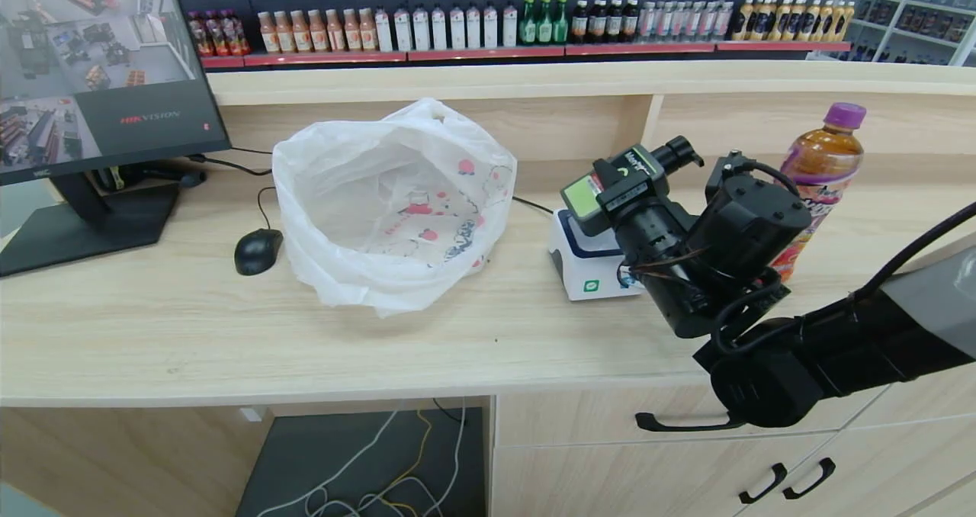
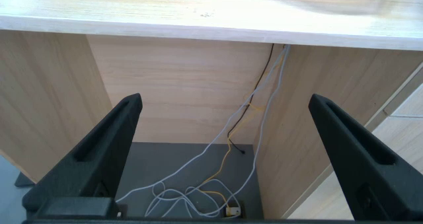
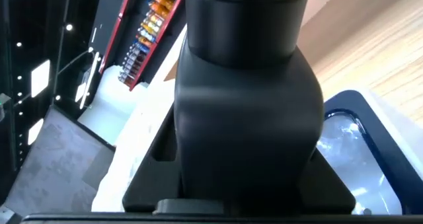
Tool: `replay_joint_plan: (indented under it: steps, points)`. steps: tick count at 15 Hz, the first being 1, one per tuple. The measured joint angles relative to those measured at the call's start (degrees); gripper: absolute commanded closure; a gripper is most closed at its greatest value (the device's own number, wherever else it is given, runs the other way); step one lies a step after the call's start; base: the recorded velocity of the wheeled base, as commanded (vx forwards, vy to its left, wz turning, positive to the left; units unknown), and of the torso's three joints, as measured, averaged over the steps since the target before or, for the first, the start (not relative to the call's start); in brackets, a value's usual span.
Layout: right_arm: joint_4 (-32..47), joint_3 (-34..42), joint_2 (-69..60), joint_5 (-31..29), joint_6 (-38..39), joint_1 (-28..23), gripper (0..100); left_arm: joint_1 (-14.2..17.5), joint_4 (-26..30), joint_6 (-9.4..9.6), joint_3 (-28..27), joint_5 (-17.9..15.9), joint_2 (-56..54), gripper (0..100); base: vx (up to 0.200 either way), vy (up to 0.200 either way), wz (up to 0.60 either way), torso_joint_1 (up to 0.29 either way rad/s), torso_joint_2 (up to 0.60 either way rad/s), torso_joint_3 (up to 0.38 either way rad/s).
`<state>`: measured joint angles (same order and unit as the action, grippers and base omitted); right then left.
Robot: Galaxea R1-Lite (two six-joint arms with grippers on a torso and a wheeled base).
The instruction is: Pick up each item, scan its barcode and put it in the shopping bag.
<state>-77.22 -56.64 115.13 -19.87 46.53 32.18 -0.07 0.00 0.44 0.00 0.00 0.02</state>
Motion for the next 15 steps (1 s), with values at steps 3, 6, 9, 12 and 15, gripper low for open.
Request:
replay_joint_plan:
  steps: [3, 6, 9, 12, 15]
  points:
    - [0.0, 0.0, 0.7, 0.0, 0.2, -0.7, 100, 0.0, 0.0, 0.0, 0.0, 0.0, 0.0, 0, 0.0, 0.0, 0.0, 0.0, 0.0, 0.0]
    - [-0.1, 0.1, 0.9, 0.0, 0.7, -0.7, 100, 0.0, 0.0, 0.0, 0.0, 0.0, 0.0, 0, 0.0, 0.0, 0.0, 0.0, 0.0, 0.0]
    - [-0.2, 0.3, 1.0, -0.1, 0.9, -0.7, 100, 0.0, 0.0, 0.0, 0.0, 0.0, 0.0, 0, 0.0, 0.0, 0.0, 0.0, 0.0, 0.0]
    - [-0.2, 0.3, 1.0, -0.4, 0.9, -0.7, 100, 0.0, 0.0, 0.0, 0.0, 0.0, 0.0, 0, 0.0, 0.0, 0.0, 0.0, 0.0, 0.0]
    - [-0.3, 0.5, 1.0, -1.2, 1.2, -0.7, 100, 0.0, 0.0, 0.0, 0.0, 0.0, 0.0, 0, 0.0, 0.0, 0.0, 0.0, 0.0, 0.0]
